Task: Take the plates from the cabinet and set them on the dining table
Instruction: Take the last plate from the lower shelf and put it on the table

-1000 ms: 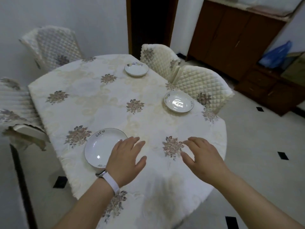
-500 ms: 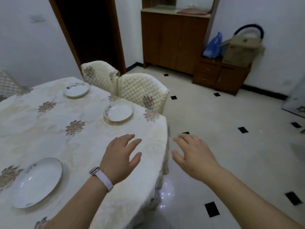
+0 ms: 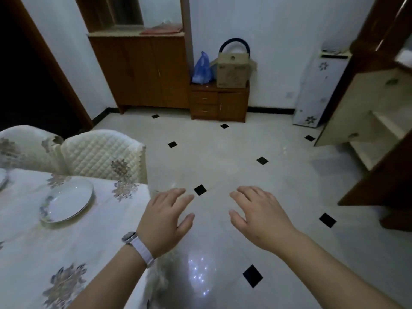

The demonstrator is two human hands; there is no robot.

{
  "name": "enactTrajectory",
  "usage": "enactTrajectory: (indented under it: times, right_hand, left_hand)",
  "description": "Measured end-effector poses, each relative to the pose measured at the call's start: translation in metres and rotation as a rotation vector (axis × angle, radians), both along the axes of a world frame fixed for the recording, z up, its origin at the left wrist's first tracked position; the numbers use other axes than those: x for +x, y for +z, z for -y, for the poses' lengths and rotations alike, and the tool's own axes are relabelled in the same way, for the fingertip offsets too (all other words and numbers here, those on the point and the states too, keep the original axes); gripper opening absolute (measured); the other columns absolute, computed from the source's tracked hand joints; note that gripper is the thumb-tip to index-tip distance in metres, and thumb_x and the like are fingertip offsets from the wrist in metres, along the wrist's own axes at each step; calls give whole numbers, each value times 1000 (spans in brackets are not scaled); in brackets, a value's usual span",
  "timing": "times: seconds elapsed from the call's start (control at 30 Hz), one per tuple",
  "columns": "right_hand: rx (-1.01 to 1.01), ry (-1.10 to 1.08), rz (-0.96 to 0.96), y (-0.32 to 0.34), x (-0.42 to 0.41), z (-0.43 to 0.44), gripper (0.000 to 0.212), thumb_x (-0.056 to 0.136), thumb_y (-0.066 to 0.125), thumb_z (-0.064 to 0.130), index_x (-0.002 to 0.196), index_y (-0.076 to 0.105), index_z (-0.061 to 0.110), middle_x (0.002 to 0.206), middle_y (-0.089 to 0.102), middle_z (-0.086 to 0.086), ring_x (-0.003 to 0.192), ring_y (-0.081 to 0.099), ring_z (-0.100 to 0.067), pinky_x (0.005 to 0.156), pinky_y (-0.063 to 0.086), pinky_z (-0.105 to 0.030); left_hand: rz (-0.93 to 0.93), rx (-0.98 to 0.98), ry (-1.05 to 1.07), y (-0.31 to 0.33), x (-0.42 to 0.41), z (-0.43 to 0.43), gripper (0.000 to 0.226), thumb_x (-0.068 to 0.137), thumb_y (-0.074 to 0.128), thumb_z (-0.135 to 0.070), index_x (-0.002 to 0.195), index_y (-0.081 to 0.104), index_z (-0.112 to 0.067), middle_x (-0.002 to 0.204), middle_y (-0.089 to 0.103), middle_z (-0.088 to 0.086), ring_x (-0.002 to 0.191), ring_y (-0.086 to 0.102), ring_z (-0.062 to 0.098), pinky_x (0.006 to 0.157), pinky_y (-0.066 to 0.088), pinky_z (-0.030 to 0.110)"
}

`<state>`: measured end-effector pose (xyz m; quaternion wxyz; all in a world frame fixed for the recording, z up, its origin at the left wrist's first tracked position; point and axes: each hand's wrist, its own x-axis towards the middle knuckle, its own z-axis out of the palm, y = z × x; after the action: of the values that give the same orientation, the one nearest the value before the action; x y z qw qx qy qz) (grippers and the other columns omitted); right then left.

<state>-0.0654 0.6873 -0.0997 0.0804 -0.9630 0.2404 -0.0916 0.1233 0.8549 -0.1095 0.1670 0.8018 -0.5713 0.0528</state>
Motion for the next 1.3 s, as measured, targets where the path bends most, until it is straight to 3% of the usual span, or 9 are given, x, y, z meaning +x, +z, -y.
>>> enactTrajectory:
  times: [0.17,0.3,0.6,0.77,1.0,1.3]
  right_hand:
    - [5,-100,-14,-8,7,40,43,91,56,40,127,60,17,129,60,-4,121,51,-25,96,39,-39]
    - [7,-195,-67,-18,27,86,47,93,48,44,133,55,20,133,56,-2,126,46,-23,100,34,-38]
    - [-4,-314,-136,-18,142,186,50,94,37,51,137,48,27,136,50,5,127,41,-17,103,31,-34]
    - [-24,-367,-172,-11,182,230,48,94,42,50,135,51,25,137,52,1,127,43,-21,102,32,-36]
    - [-29,-514,-189,-9,181,298,50,96,37,53,139,44,30,143,44,6,132,36,-15,103,24,-29]
    - [104,-704,-153,-53,131,416,51,96,37,53,142,43,30,147,43,6,134,35,-15,105,25,-31]
  left_hand:
    - [-5,-4,-94,-14,27,60,45,85,50,-42,118,66,-17,118,66,6,104,61,28,89,47,40]
    - [-39,-19,-182,-34,59,118,44,85,50,-42,116,68,-16,115,67,7,103,63,27,89,47,39]
    - [-113,-47,-299,-34,192,245,45,85,50,-43,117,67,-17,118,66,6,106,62,27,91,45,39]
    - [-111,-69,-412,-34,239,315,44,86,51,-42,118,67,-16,119,65,8,106,62,28,93,44,42]
    - [-146,-20,-536,-41,246,402,46,86,51,-44,121,64,-18,122,64,6,109,60,27,94,45,41]
    - [-95,83,-654,-49,212,552,49,86,49,-46,124,63,-18,124,64,6,112,60,25,96,45,41]
